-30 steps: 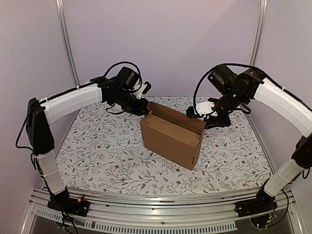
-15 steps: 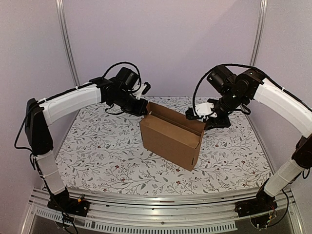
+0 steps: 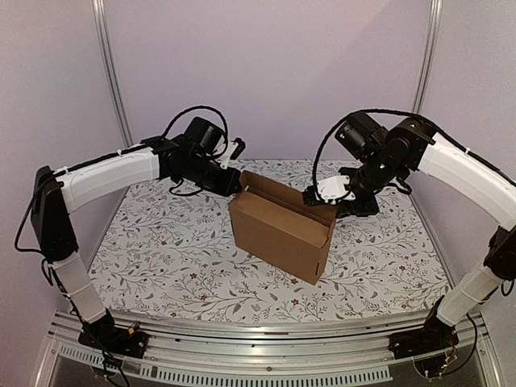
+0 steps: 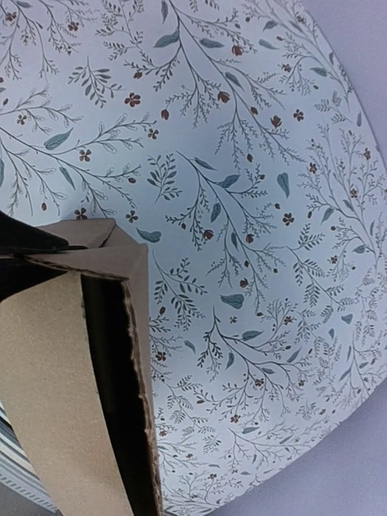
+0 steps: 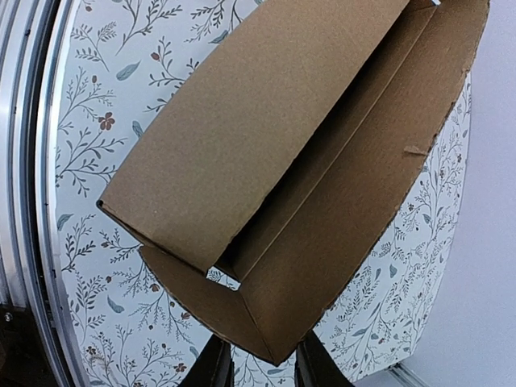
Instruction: Fold the paper box
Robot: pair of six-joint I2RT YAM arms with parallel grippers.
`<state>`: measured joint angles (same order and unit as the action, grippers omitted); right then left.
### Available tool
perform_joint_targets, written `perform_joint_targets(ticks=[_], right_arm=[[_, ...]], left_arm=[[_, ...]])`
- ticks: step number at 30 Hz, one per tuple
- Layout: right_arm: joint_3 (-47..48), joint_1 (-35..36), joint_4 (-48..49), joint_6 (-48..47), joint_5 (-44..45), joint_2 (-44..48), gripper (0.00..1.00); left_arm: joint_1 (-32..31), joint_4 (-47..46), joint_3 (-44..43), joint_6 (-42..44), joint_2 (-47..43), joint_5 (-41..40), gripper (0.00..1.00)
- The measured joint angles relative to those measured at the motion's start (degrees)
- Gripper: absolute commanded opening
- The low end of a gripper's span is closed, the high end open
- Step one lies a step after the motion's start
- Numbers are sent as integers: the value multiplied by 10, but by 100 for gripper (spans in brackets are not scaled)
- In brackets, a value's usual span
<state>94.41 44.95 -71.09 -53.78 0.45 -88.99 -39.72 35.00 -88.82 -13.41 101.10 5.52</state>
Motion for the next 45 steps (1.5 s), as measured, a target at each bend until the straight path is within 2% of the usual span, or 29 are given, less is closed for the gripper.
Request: perform_joint_targets(ticks=[6, 28, 42, 45], right_arm=[[-2, 24, 2, 11, 31, 0, 26], [-35, 113, 11, 37, 146, 0, 25], [-38, 118, 12, 38, 177, 0, 25], [-42, 118, 15, 38, 181, 0, 25]], left_arm=[[0, -39, 49, 2, -31, -1, 0], [-2, -138, 143, 23, -79, 0, 0], [-2, -146, 146, 35, -79, 0, 0], [-2, -143, 144, 36, -79, 0, 4]])
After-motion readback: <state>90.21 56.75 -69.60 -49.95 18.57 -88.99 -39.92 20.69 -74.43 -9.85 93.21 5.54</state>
